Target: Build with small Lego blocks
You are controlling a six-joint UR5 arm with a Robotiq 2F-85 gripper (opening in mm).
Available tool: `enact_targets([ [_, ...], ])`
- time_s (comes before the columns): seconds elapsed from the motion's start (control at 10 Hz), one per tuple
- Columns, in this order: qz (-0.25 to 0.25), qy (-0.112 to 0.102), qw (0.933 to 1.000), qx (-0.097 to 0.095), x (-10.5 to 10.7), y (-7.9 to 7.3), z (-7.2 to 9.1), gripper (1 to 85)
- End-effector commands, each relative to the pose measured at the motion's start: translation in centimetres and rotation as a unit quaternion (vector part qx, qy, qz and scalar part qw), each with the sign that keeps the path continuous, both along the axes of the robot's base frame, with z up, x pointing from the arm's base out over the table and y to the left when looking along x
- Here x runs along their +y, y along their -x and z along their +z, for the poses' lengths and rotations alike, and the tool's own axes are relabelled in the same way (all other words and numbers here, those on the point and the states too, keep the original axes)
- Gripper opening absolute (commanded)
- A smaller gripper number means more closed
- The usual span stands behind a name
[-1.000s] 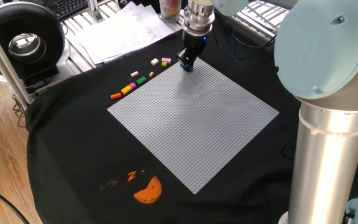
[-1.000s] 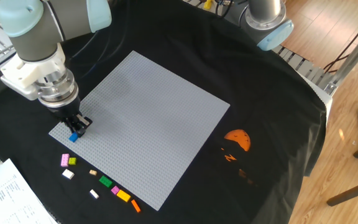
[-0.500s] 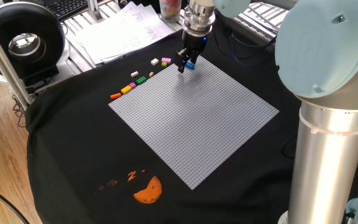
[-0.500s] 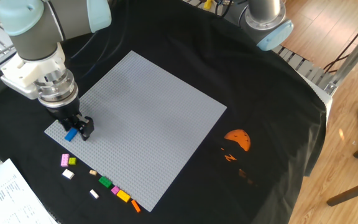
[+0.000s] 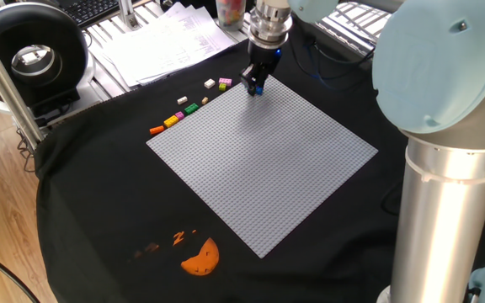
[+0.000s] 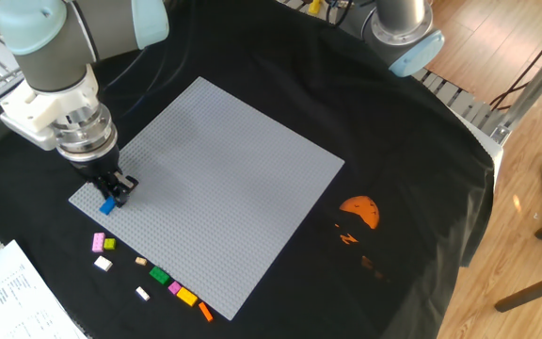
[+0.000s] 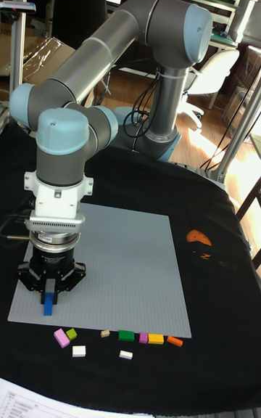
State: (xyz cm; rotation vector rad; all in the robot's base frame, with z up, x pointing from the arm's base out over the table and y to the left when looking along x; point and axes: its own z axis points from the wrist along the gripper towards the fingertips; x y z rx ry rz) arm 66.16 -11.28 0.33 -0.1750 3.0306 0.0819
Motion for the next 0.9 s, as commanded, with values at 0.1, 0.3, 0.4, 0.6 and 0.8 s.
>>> enact_targets([
  [0.1,-0.011,0.001,0.9999,-0.001,-0.21,-0.01,0.76,21.7],
  [0.3,-0.01,0.001,0.9999,-0.009,-0.21,-0.4,0.8,30.7],
  [0.4,-0.01,0.0,0.9999,-0.009,-0.17,-0.44,0.79,32.0],
  [0.6,-0.008,0.0,0.9999,-0.011,-0.17,-0.52,0.75,41.7],
  [0.8,-0.02,-0.004,0.9997,-0.01,0.01,-0.52,0.48,28.7],
])
